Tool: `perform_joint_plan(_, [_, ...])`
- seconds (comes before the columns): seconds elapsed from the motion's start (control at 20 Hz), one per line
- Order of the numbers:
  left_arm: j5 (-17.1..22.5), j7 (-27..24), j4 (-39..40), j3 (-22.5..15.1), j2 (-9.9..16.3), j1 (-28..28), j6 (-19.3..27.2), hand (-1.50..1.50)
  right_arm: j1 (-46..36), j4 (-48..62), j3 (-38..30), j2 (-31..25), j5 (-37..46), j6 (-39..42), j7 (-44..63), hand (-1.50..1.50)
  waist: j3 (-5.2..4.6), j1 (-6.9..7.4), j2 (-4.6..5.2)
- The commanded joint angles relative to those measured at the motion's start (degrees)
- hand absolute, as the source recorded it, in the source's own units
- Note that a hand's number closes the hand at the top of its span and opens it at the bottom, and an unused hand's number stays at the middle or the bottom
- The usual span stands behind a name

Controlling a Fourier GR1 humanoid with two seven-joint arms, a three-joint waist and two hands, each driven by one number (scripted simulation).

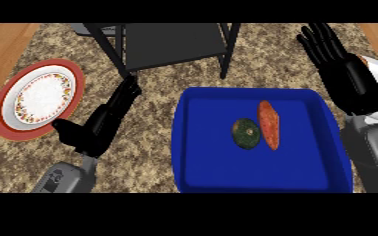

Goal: Pick the squash from the tray and place it in the tiered shelf

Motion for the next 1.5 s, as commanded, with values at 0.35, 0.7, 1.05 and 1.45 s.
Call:
perform_joint_plan(0.35, [-6.42, 2.49, 5.21, 2.34, 8.27, 8.21, 5.43, 0.0, 19.94, 10.38, -7.59, -13.05, 23.94, -27.91, 14.66, 1.5, -0.87, -5.74, -1.18])
perform_joint_plan(0.7, [-10.41, 1.9, 5.2, -0.42, 5.48, 10.37, 6.75, 0.0, 32.57, -8.74, -1.8, 7.59, 18.79, -33.41, 3.18, -1.5, -0.31, -1.41, -1.69])
perform_joint_plan(1.05, [-11.29, 3.13, 4.73, -0.17, 5.01, 8.43, 5.12, 0.0, 32.66, -26.01, 12.29, 3.2, 32.36, -32.88, 24.49, -1.5, -0.47, -0.63, -1.61])
perform_joint_plan(1.45, [-11.69, 3.65, 6.46, -0.02, 5.81, 6.58, 3.77, 0.0, 26.53, -24.72, 16.26, -12.58, 48.41, -19.92, 52.87, -1.5, -1.05, 1.12, -1.14])
